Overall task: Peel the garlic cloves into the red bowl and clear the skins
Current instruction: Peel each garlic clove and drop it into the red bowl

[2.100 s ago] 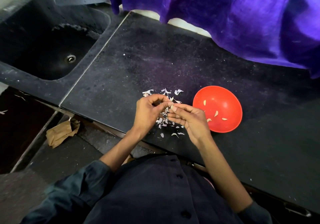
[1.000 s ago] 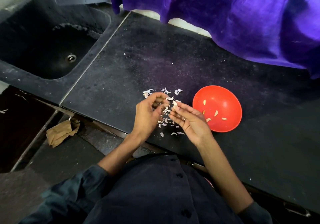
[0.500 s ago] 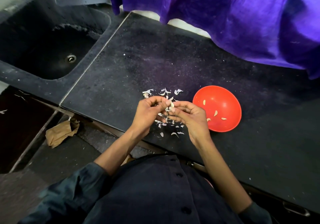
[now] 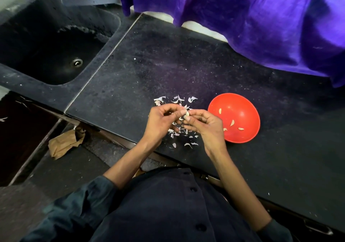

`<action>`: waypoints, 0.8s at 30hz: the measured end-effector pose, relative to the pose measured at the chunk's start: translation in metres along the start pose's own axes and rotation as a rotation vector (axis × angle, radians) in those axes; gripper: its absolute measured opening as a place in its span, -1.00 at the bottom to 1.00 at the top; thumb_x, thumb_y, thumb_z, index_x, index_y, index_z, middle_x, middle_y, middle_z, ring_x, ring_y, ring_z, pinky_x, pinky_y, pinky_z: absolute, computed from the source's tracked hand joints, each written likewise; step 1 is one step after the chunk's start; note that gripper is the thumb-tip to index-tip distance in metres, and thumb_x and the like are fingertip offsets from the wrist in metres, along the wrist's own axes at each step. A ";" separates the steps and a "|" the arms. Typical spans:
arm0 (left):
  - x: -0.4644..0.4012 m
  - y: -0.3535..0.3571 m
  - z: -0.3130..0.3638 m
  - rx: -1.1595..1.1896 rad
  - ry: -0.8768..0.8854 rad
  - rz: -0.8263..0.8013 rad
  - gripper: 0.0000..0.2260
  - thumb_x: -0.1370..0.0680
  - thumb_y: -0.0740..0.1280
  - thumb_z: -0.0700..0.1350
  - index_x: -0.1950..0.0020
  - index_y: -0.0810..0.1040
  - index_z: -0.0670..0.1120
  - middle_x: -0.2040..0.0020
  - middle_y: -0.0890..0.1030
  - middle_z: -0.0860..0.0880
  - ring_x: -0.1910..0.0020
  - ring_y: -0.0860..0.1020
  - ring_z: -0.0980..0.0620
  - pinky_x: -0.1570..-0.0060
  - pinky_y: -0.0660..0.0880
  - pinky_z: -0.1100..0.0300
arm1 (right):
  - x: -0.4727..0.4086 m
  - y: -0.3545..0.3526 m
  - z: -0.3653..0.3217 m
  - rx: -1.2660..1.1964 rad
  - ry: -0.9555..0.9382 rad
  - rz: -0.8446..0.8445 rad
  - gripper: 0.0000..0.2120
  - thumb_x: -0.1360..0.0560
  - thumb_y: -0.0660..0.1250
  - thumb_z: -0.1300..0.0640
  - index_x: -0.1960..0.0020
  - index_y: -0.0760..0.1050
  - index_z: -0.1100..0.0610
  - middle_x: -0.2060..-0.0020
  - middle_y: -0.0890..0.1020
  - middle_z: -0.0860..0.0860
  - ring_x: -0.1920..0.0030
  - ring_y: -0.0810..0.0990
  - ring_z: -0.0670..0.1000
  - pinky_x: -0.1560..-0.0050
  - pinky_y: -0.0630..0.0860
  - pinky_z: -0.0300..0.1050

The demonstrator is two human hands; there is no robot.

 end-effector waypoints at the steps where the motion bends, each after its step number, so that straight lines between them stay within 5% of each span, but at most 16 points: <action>1: 0.000 0.000 0.000 0.003 -0.002 0.009 -0.93 -0.50 0.42 -0.24 0.05 0.64 -0.22 0.25 0.65 0.00 0.37 0.56 0.12 0.45 0.55 0.21 | 0.001 0.001 -0.001 0.001 0.000 -0.006 -0.85 -0.45 0.38 0.42 0.05 0.60 0.23 0.22 0.69 0.07 0.20 0.68 -0.01 0.19 0.62 -0.20; 24: 0.002 0.001 -0.003 -0.085 0.119 0.059 -0.90 -0.53 0.35 -0.31 0.14 0.50 -0.14 0.27 0.52 -0.09 0.33 0.51 0.02 0.47 0.49 0.18 | 0.005 0.005 -0.003 -0.052 0.085 -0.075 -0.89 -0.47 0.38 0.34 0.04 0.64 0.24 0.21 0.71 0.11 0.19 0.69 0.04 0.17 0.62 -0.18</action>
Point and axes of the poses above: each hand's wrist, its own x-axis away from the middle knuckle, its own y-axis out of the palm, z = x × y, the point moved 2 cm from there along -x, towards the middle knuckle
